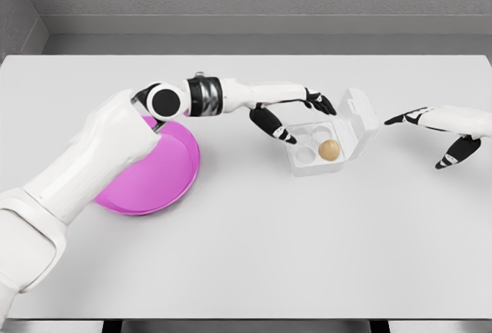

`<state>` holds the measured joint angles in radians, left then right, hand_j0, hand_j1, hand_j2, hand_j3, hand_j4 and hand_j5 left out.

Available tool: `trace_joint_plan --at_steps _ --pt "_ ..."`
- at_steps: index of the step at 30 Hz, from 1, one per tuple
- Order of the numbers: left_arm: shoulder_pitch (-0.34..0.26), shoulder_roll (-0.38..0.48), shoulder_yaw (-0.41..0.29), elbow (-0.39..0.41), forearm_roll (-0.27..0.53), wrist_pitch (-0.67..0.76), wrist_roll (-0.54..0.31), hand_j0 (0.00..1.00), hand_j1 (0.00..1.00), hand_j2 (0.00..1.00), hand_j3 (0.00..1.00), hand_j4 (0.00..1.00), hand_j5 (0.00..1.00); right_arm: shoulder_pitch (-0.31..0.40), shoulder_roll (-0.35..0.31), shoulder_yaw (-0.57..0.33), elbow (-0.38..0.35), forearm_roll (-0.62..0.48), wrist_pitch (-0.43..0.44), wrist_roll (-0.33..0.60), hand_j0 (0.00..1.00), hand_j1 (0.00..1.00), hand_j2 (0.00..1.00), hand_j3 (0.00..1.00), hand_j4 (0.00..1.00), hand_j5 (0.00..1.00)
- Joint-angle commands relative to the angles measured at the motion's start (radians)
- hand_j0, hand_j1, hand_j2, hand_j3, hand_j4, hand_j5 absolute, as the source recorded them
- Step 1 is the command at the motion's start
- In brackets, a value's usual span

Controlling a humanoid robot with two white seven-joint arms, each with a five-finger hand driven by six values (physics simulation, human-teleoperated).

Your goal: Pack egg into the box and close the box lid

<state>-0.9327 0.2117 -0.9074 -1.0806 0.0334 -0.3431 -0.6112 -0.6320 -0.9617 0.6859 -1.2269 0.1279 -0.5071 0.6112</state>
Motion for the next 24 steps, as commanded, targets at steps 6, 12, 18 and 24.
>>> trace_joint_plan --at_steps 6,12,18,24 --pt "0.008 0.278 -0.011 -0.258 0.141 0.001 0.0 1.0 1.0 1.0 1.0 1.0 1.0 0.003 0.001 -0.016 0.0 -0.005 -0.001 0.0 1.0 1.0 1.0 1.0 1.0 1.0" --pt "0.069 0.48 -0.001 -0.418 0.241 0.01 0.0 1.0 1.0 1.0 1.0 1.0 1.0 0.025 0.021 -0.014 -0.006 -0.005 -0.002 0.0 1.0 1.0 1.0 1.0 1.0 1.0" --pt "0.103 0.575 0.004 -0.461 0.241 0.006 0.0 1.0 1.0 1.0 1.0 1.0 1.0 0.014 0.07 -0.012 -0.011 -0.005 0.002 0.0 1.0 1.0 1.0 1.0 1.0 1.0" --pt "0.103 0.577 0.004 -0.455 0.241 0.009 0.0 1.0 1.0 1.0 1.0 1.0 1.0 -0.014 0.066 -0.016 -0.02 -0.007 0.004 0.0 1.0 1.0 1.0 1.0 1.0 1.0"
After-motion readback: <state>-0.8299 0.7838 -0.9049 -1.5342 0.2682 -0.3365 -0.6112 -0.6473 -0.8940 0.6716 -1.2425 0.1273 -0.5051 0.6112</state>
